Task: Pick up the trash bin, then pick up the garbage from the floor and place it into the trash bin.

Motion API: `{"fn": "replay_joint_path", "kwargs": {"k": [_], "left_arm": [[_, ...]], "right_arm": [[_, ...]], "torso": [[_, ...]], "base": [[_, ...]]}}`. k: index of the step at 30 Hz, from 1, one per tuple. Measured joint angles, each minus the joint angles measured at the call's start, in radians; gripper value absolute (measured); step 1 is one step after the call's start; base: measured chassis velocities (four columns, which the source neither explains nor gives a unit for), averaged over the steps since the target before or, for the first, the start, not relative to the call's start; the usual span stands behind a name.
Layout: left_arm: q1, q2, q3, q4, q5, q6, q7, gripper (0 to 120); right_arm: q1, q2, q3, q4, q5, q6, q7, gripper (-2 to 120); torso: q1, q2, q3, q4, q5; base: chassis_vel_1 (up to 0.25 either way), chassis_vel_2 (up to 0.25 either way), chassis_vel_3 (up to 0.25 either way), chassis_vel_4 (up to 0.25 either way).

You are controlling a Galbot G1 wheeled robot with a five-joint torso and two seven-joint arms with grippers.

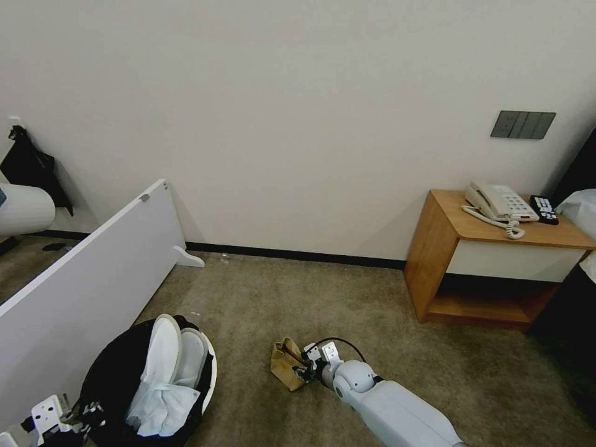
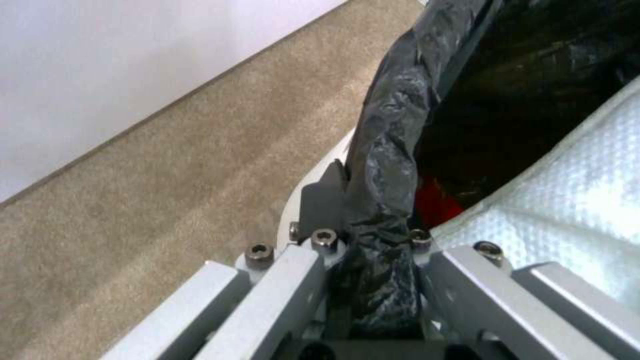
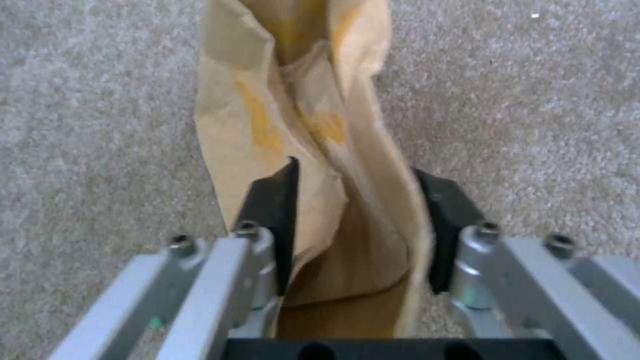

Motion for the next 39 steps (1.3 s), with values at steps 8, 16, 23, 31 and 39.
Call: {"fn": "replay_joint_path", "kwargs": {"k": [8, 16, 23, 31, 39], "left_arm": [[0.001, -0.002, 0.004, 0.000, 0.003, 0.000, 0.002, 2], [0.000, -0.004, 0.007, 0.000, 0.006, -0.001, 0.003, 2], [-0.002, -0.005, 0.008, 0.001, 0.008, -0.002, 0.004, 2], [-0.012, 0.002, 0.008, -0.005, -0.014, 0.004, -0.010, 2], [-0.030, 0.019, 0.001, -0.028, -0.072, 0.007, -0.042, 2]], "right_arm": [[-0.009, -0.013, -0.006, 0.025, 0.010, 0.022, -0.011, 1], [-0.010, -0.018, -0.012, 0.040, 0.022, 0.023, -0.012, 0], [-0.016, -0.045, -0.009, 0.096, 0.044, 0.034, -0.002, 0], [-0.019, -0.166, 0.030, 0.321, 0.098, 0.047, 0.053, 0], [0.015, -0.286, 0.089, 0.532, 0.155, 0.049, 0.099, 0]], "torso": [[0.000, 0.000, 0.000, 0.0000, 0.0001], [0.000, 0.000, 0.000, 0.0001, 0.0001], [0.000, 0.000, 0.000, 0.0002, 0.0001], [0.000, 0.000, 0.000, -0.0002, 0.0001], [0.000, 0.000, 0.000, 0.0003, 0.0001]], "base": [[0.000, 0.000, 0.000, 0.000], [0.000, 0.000, 0.000, 0.000], [0.000, 0.000, 0.000, 0.000], [0.000, 0.000, 0.000, 0.000], [0.000, 0.000, 0.000, 0.000]]}}
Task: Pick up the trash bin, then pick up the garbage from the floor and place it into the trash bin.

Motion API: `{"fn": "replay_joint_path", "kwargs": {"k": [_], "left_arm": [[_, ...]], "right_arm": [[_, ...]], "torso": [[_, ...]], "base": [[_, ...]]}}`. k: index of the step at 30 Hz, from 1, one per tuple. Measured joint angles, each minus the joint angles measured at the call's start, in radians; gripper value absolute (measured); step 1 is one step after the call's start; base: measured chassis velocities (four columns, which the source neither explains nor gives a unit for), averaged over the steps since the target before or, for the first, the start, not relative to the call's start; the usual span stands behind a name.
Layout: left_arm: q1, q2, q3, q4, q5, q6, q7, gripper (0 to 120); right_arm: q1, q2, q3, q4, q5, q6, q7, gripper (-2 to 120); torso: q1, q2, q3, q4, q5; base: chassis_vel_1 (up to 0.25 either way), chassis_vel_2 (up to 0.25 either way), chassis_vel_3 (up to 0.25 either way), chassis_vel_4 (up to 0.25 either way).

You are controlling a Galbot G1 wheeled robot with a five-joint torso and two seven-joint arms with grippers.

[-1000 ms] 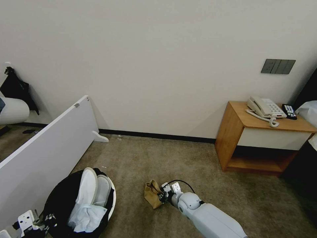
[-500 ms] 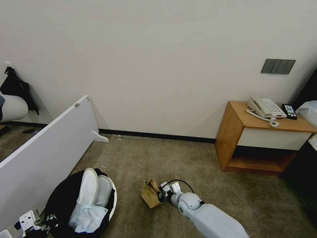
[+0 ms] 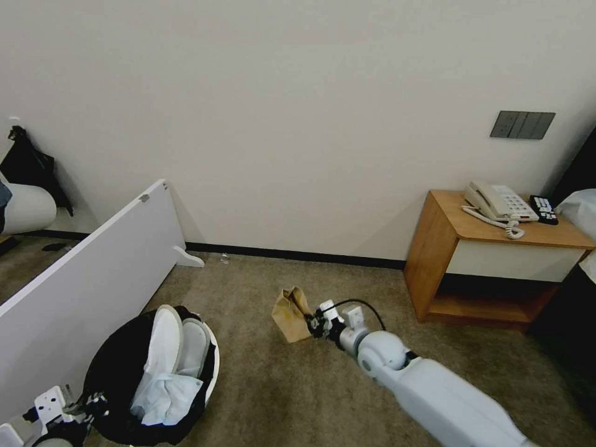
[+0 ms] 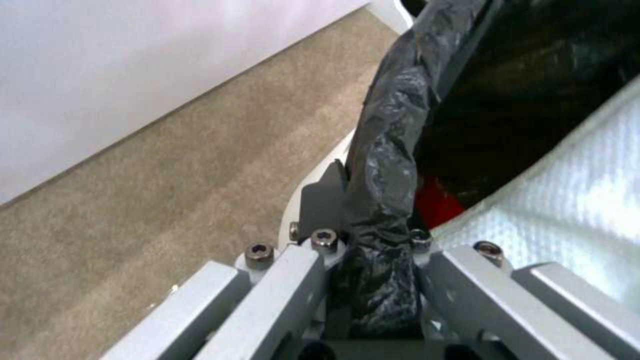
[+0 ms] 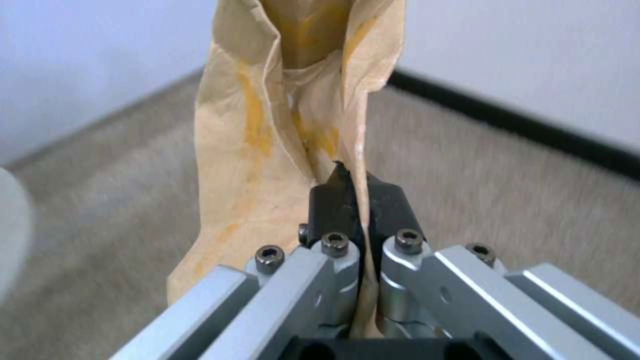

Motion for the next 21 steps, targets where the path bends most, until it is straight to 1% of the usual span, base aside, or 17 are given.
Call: {"fn": "replay_joint_path", "kwargs": {"k": [1, 2, 3, 4, 5, 6, 8, 9, 11, 12, 14, 15, 17, 18, 20, 21], "left_arm": [[-0.003, 0.005, -0.002, -0.006, -0.014, 0.000, -0.006, 2], [-0.003, 0.005, -0.002, -0.006, -0.014, 0.000, -0.006, 2], [-0.006, 0.014, -0.006, -0.016, -0.042, 0.000, -0.019, 2], [-0.007, 0.023, -0.009, -0.024, -0.058, 0.000, -0.024, 2], [-0.007, 0.023, -0.009, -0.024, -0.058, 0.000, -0.024, 2], [-0.007, 0.026, -0.010, -0.027, -0.061, 0.000, -0.026, 2], [-0.006, 0.033, -0.010, -0.036, -0.072, 0.001, -0.029, 2], [-0.006, 0.033, -0.010, -0.036, -0.072, 0.001, -0.029, 2], [-0.002, 0.037, -0.010, -0.044, -0.076, 0.001, -0.030, 2], [-0.002, 0.037, -0.010, -0.044, -0.076, 0.001, -0.030, 2], [0.004, 0.040, -0.006, -0.052, -0.079, 0.001, -0.031, 2], [0.004, 0.040, -0.006, -0.052, -0.079, 0.001, -0.031, 2], [0.009, 0.045, -0.003, -0.060, -0.080, 0.002, -0.032, 2], [0.009, 0.045, -0.003, -0.060, -0.080, 0.002, -0.032, 2], [0.013, 0.048, 0.000, -0.065, -0.080, 0.002, -0.032, 2], [0.013, 0.048, 0.000, -0.065, -0.080, 0.002, -0.032, 2]], "right_arm": [[0.003, -0.029, 0.015, 0.069, 0.005, 0.000, 0.014, 0], [0.003, -0.029, 0.015, 0.069, 0.005, 0.000, 0.014, 0], [0.007, -0.057, 0.042, 0.170, 0.012, 0.000, 0.032, 0], [0.013, -0.076, 0.068, 0.260, 0.027, -0.004, 0.046, 0], [0.013, -0.076, 0.068, 0.260, 0.027, -0.004, 0.046, 0], [0.016, -0.081, 0.076, 0.294, 0.036, -0.007, 0.051, 0], [0.039, -0.093, 0.094, 0.395, 0.093, -0.020, 0.073, 0], [0.039, -0.093, 0.094, 0.395, 0.093, -0.020, 0.073, 0], [0.072, -0.092, 0.091, 0.471, 0.156, -0.029, 0.087, 0], [0.072, -0.092, 0.091, 0.471, 0.156, -0.029, 0.087, 0], [0.107, -0.082, 0.072, 0.533, 0.221, -0.036, 0.102, 0], [0.107, -0.082, 0.072, 0.533, 0.221, -0.036, 0.102, 0], [0.154, -0.059, 0.040, 0.593, 0.301, -0.049, 0.123, 0], [0.154, -0.059, 0.040, 0.593, 0.301, -0.049, 0.123, 0], [0.200, -0.039, 0.005, 0.624, 0.370, -0.061, 0.146, 0], [0.200, -0.039, 0.005, 0.624, 0.370, -0.061, 0.146, 0]], "torso": [[0.000, 0.000, 0.000, -0.0007, -0.0003], [0.000, 0.000, 0.000, -0.0007, -0.0003], [0.000, 0.000, 0.000, -0.0003, 0.0002], [0.000, 0.000, 0.000, -0.0001, -0.0002], [0.000, 0.000, 0.000, -0.0001, -0.0002], [0.000, 0.000, 0.000, -0.0002, 0.0000], [0.000, 0.000, 0.000, -0.0003, -0.0002], [0.000, 0.000, 0.000, -0.0003, -0.0002], [0.000, 0.000, 0.000, -0.0003, -0.0002], [0.000, 0.000, 0.000, -0.0003, -0.0002], [0.000, 0.000, 0.000, -0.0001, -0.0001], [0.000, 0.000, 0.000, -0.0001, -0.0001], [0.000, 0.000, 0.000, -0.0003, -0.0001], [0.000, 0.000, 0.000, -0.0003, -0.0001], [0.000, 0.000, 0.000, -0.0001, -0.0003], [0.000, 0.000, 0.000, -0.0001, -0.0003]], "base": [[0.000, 0.000, 0.000, 0.000], [0.000, 0.000, 0.000, 0.000], [0.000, 0.000, 0.000, 0.000], [0.000, 0.000, 0.000, 0.000], [0.000, 0.000, 0.000, 0.000], [0.000, 0.000, 0.000, 0.000], [0.000, 0.000, 0.000, 0.000], [0.000, 0.000, 0.000, 0.000], [0.000, 0.000, 0.000, 0.000], [0.000, 0.000, 0.000, 0.000], [0.000, 0.000, 0.000, 0.000], [0.000, 0.000, 0.000, 0.000], [0.000, 0.000, 0.000, 0.000], [0.000, 0.000, 0.000, 0.000], [0.000, 0.000, 0.000, 0.000], [0.000, 0.000, 0.000, 0.000]]}}
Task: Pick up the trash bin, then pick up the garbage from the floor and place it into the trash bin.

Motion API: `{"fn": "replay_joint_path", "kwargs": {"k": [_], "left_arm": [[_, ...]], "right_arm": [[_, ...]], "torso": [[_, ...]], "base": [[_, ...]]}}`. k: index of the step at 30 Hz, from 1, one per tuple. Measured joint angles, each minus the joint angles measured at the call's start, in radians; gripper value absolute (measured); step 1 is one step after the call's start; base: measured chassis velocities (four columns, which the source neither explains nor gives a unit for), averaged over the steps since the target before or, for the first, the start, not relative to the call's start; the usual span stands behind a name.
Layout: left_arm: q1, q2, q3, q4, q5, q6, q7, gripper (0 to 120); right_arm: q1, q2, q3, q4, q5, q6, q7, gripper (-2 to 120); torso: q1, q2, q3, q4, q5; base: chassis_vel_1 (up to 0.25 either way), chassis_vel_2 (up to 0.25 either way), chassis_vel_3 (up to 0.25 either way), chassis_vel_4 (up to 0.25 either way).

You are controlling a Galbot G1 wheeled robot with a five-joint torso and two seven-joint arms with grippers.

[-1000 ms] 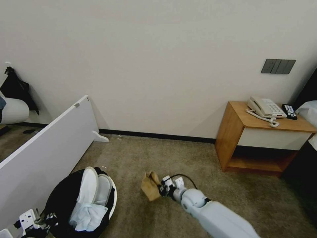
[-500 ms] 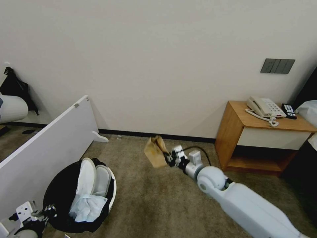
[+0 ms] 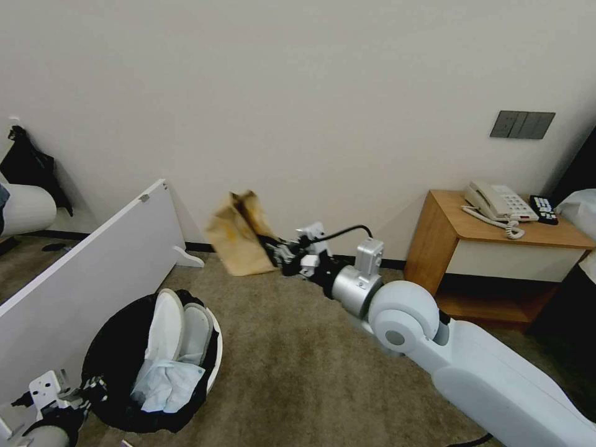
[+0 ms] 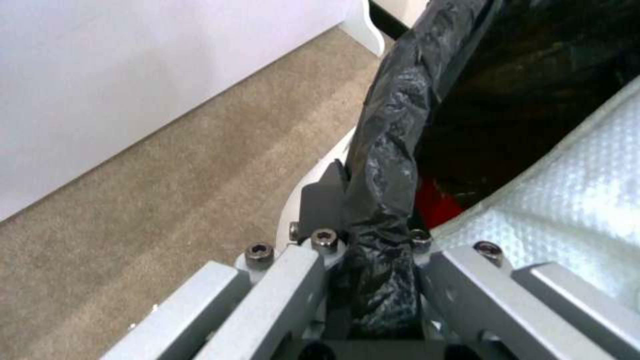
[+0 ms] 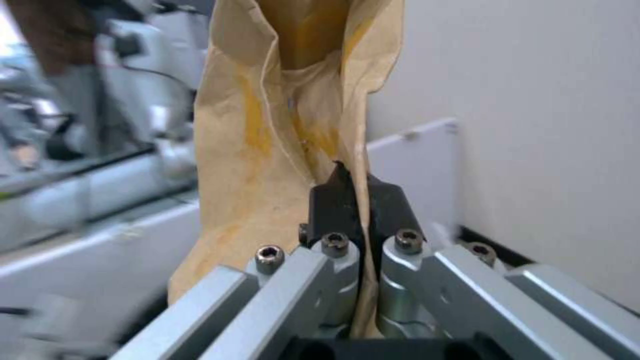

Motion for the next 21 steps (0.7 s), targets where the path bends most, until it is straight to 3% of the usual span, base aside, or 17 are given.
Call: {"fn": "replay_joint_path", "kwargs": {"k": [11, 21], "left_arm": [[0.007, 0.003, 0.009, -0.009, 0.004, 0.000, 0.000, 2], [0.005, 0.010, 0.009, -0.007, 0.004, 0.000, 0.001, 2]], "right_arm": [[0.119, 0.066, -0.178, 0.000, 0.126, -0.031, 0.036, 0], [0.156, 0.103, -0.320, -0.024, 0.131, -0.065, 0.071, 0]], "torso": [[0.000, 0.000, 0.000, -0.0001, 0.0002], [0.000, 0.000, 0.000, -0.0001, 0.0001]], "base": [[0.000, 0.000, 0.000, 0.000], [0.000, 0.000, 0.000, 0.000]]}}
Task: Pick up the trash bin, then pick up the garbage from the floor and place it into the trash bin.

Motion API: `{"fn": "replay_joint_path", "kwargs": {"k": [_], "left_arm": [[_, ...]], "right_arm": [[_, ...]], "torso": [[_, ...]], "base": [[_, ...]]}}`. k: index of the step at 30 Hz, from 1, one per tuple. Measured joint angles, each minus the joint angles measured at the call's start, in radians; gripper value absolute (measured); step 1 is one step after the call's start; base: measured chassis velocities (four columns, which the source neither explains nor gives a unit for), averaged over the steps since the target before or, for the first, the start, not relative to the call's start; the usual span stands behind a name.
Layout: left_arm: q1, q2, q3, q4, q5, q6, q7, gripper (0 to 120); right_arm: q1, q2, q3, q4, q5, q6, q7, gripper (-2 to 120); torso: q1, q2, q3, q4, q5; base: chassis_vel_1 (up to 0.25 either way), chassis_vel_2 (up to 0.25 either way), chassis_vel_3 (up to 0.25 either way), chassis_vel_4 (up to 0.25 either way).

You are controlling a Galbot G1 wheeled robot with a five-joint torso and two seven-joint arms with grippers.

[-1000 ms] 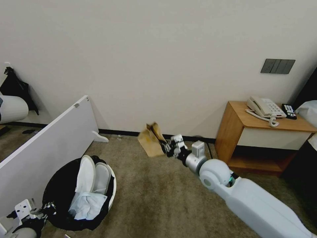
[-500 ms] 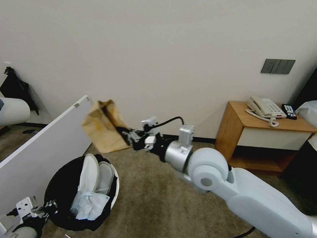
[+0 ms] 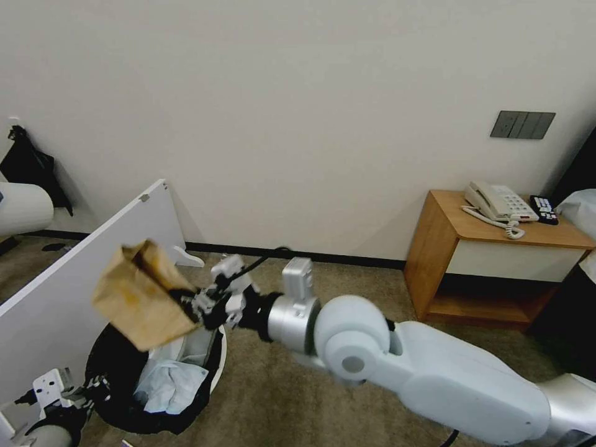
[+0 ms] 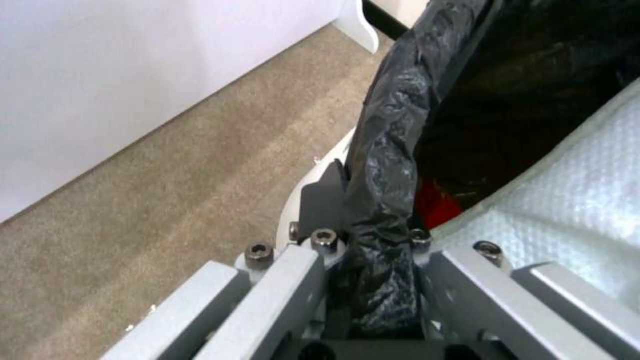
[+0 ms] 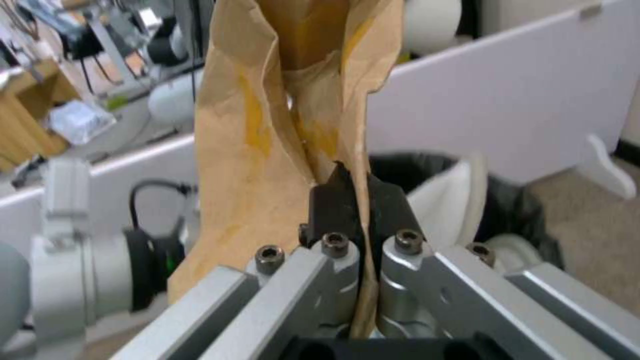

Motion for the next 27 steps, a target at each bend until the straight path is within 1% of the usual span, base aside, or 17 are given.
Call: {"fn": "replay_joint_path", "kwargs": {"k": [7, 11, 15, 17, 21, 27], "left_arm": [[-0.001, 0.000, -0.001, 0.000, -0.001, 0.000, 0.000, 2], [-0.003, 0.000, -0.001, 0.001, -0.003, 0.000, 0.001, 2], [-0.004, -0.001, -0.001, 0.002, -0.003, 0.000, 0.001, 2], [-0.005, -0.002, -0.001, 0.002, -0.003, 0.000, 0.002, 2], [-0.005, -0.003, -0.002, 0.002, -0.004, 0.000, 0.002, 2], [-0.005, -0.005, -0.002, 0.002, -0.005, 0.000, 0.003, 2]], "right_arm": [[0.004, 0.017, -0.046, -0.033, -0.016, -0.027, 0.022, 0], [0.004, 0.045, -0.083, -0.070, -0.033, -0.058, 0.051, 0], [0.002, 0.061, -0.098, -0.090, -0.042, -0.071, 0.063, 0], [-0.003, 0.088, -0.118, -0.123, -0.054, -0.088, 0.084, 0], [-0.005, 0.117, -0.134, -0.161, -0.074, -0.095, 0.091, 0], [-0.012, 0.140, -0.141, -0.189, -0.083, -0.103, 0.097, 0]], "torso": [[0.000, 0.000, 0.000, 0.0000, 0.0000], [0.000, 0.000, 0.000, 0.0000, 0.0001], [0.000, 0.000, 0.000, 0.0000, 0.0000], [0.000, 0.000, 0.000, 0.0001, 0.0000], [0.000, 0.000, 0.000, 0.0001, 0.0000], [0.000, 0.000, 0.000, 0.0001, 0.0001]], "base": [[0.000, 0.000, 0.000, 0.000], [0.000, 0.000, 0.000, 0.000], [0.000, 0.000, 0.000, 0.000], [0.000, 0.000, 0.000, 0.000], [0.000, 0.000, 0.000, 0.000], [0.000, 0.000, 0.000, 0.000]]}}
